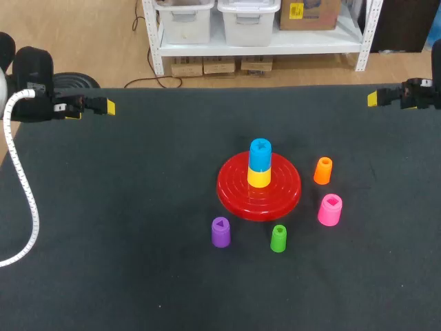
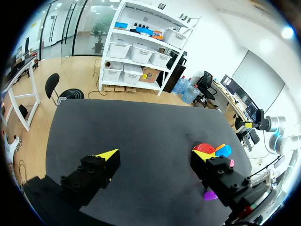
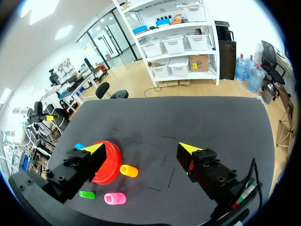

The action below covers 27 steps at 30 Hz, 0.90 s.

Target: Pick up and stack the cylinders on the red base in this order: pink,purple,orange,green

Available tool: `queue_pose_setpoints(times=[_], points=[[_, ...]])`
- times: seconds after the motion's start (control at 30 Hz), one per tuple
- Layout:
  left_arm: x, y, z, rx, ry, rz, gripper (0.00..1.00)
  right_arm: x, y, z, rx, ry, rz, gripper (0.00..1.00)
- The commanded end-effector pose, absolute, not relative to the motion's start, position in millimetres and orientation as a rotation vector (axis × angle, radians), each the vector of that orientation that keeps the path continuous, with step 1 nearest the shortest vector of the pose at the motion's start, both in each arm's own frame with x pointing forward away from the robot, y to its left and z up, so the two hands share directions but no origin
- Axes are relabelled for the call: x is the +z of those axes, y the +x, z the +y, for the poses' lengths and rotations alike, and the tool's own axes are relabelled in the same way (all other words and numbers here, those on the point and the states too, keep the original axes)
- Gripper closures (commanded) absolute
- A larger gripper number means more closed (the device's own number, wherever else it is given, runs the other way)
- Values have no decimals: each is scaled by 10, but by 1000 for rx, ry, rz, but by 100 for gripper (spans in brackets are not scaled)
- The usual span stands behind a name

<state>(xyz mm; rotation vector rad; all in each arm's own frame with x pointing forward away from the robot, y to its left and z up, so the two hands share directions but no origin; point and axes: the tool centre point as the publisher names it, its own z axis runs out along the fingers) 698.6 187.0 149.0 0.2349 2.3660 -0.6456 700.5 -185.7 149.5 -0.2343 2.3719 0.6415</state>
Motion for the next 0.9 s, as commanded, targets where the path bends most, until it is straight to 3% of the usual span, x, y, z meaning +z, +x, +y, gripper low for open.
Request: queue_pose_setpoints(times=[0.03, 0.7, 0.9], points=[[1502, 6994, 1853, -636, 231, 2375, 0, 1497, 7005, -1854, 640, -233, 2373, 0], [1502, 6994, 1853, -636, 231, 2375, 0, 1497, 7005, -1854, 640, -233, 2373, 0], [1558, 6829, 1643, -582, 777, 2120, 0, 1497, 7005, -1854, 640, -233, 2373, 0]])
